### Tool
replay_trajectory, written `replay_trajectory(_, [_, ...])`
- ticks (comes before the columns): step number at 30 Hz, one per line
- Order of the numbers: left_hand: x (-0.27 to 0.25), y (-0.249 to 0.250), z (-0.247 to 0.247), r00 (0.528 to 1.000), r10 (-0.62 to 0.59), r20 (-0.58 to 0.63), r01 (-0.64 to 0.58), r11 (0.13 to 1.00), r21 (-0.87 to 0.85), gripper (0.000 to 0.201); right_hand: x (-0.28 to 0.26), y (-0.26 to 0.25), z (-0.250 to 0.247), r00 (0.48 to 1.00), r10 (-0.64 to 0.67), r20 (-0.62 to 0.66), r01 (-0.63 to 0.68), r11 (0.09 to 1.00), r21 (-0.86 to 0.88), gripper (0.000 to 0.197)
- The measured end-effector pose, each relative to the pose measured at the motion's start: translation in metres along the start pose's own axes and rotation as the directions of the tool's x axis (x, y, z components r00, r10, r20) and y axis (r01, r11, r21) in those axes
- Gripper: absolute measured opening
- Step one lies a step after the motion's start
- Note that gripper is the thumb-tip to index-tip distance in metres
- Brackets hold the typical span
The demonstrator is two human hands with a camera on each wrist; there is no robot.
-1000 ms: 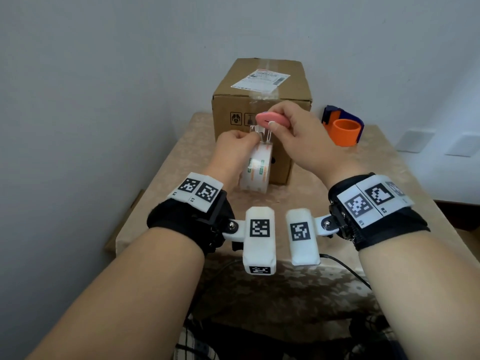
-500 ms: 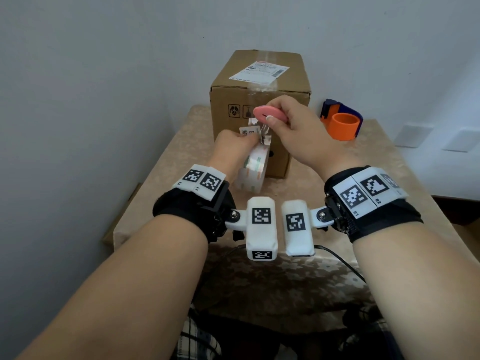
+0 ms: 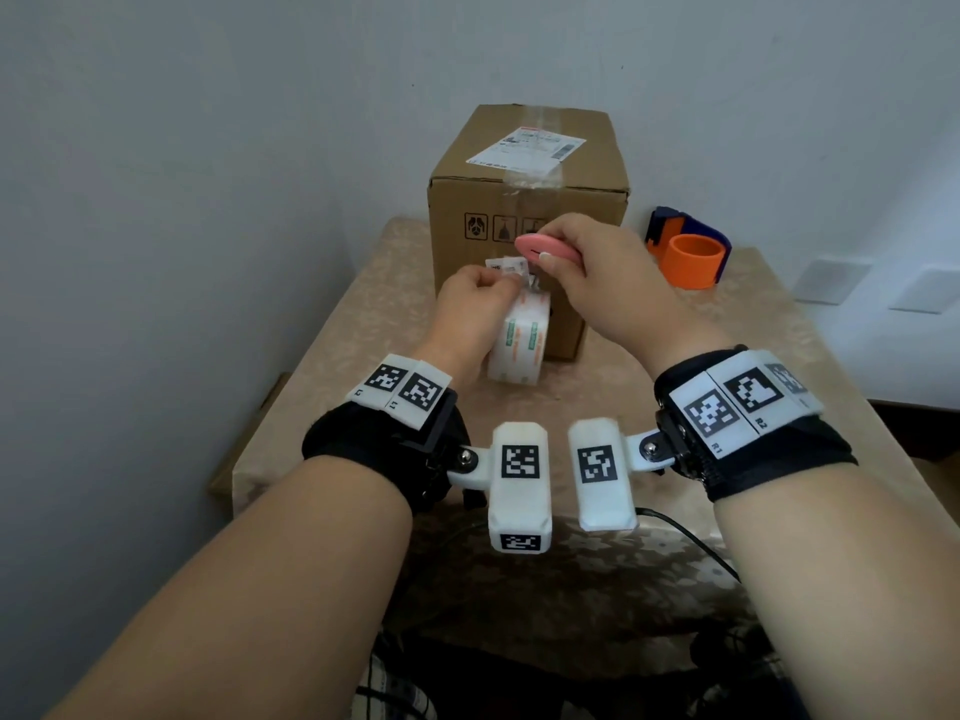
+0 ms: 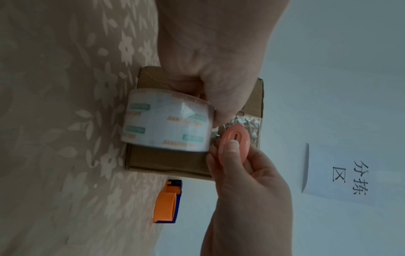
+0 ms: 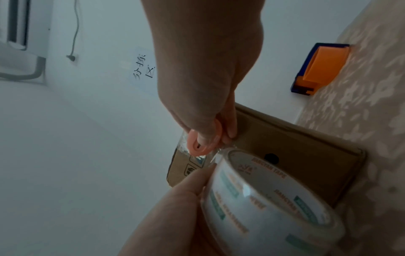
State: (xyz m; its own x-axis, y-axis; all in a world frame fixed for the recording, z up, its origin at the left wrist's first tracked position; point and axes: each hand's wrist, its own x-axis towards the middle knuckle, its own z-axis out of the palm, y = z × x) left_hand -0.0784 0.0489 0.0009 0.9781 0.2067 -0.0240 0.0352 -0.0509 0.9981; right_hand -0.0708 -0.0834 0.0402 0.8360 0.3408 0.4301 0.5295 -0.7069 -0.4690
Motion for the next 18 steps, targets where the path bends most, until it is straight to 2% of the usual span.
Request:
replay_trajectory(12, [0.0, 0.002, -0.008, 0.999, -0.039, 0.009, 0.04, 0.996, -0.077, 0.007, 0.002, -0.011, 0.01, 0.999, 0.01, 0.044, -0.002, 0.984, -0.18, 0.025])
replay_trajectory(18, [-0.001, 0.0, -0.009, 1.0, -0.025, 0.015, 0.026, 0.999, -0.048, 0.008, 0.001, -0.011, 0.016, 1.0, -0.002, 0.001, 0.002, 0.984, -0.18, 0.023])
